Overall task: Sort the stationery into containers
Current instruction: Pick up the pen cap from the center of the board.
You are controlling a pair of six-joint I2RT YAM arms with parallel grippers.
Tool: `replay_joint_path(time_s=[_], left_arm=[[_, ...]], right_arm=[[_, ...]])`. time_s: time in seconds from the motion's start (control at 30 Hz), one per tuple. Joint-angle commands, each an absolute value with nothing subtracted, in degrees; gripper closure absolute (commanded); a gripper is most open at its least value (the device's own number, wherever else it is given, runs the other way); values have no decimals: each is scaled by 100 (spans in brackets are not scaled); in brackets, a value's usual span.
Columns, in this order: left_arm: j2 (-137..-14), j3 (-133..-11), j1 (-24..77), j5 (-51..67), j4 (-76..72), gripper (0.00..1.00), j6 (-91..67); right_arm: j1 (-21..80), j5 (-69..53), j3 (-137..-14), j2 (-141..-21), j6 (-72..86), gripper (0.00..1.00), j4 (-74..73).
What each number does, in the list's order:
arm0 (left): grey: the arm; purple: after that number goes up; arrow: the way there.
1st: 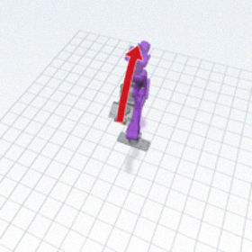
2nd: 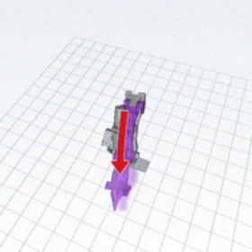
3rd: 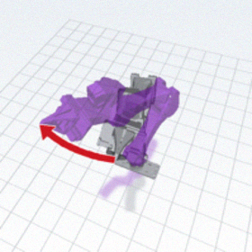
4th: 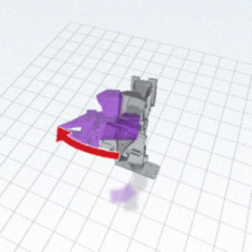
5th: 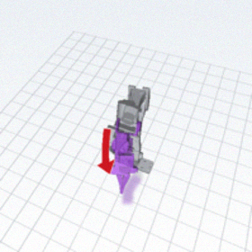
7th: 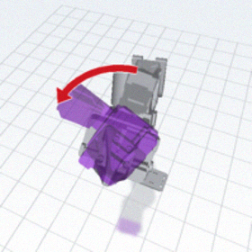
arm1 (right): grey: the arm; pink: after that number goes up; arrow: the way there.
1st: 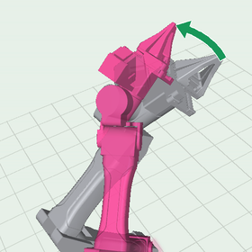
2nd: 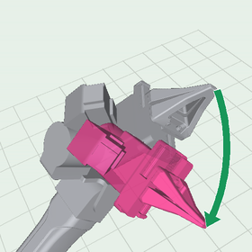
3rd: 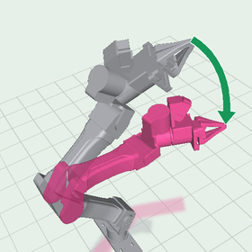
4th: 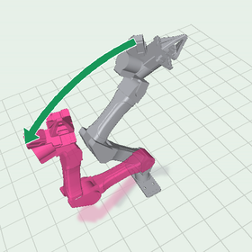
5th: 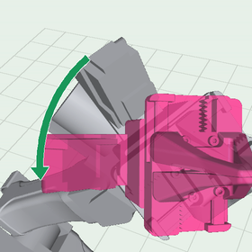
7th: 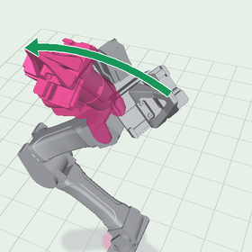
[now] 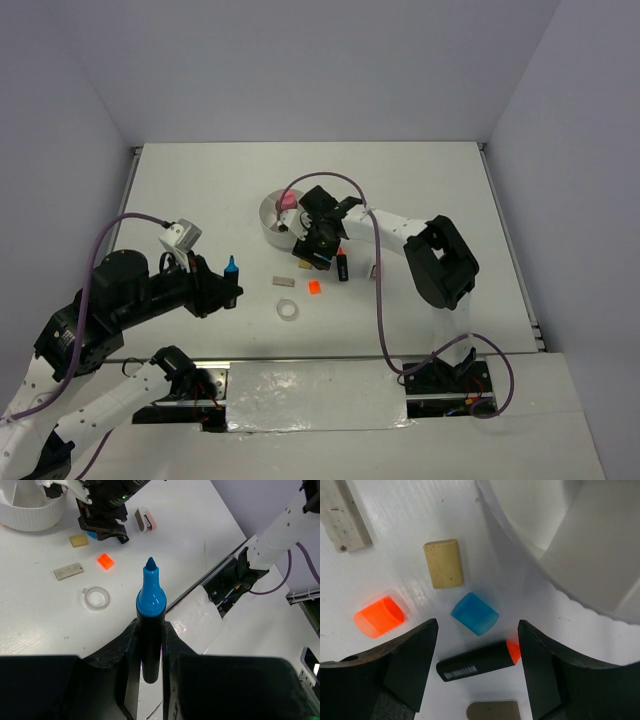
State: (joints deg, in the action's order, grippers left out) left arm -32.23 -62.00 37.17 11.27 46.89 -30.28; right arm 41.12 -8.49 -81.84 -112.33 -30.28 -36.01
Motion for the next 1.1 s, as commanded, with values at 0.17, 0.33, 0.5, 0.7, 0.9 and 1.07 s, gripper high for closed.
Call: replay_joint_path(time_s=[0.17, 0.33, 0.5, 0.7, 0.9, 1.07], left_arm=[[-3208, -6407, 3709, 1283, 4562, 100, -3032], [-3190, -6328, 3709, 1336, 4447, 100, -3111], [-3164, -6328, 3709, 1319, 4412, 100, -3129], [-3129, -6284, 3709, 1301, 4368, 100, -3173], [-3129, -6267, 3709, 1318, 4316, 100, -3217], [-3094, -6267, 3709, 1275, 4280, 100, -3243]], right_arm=[[4192, -686, -8130, -11443, -3287, 29, -3138], [4192, -695, -8051, -11531, -3261, 34, -3129], [4184, -712, -7788, -11522, -3199, 45, -3032], [4192, -686, -7585, -11461, -3068, 59, -2909], [4149, -545, -7699, -11426, -2822, 73, -3032], [4061, -256, -7655, -10943, -2023, 73, -2944]])
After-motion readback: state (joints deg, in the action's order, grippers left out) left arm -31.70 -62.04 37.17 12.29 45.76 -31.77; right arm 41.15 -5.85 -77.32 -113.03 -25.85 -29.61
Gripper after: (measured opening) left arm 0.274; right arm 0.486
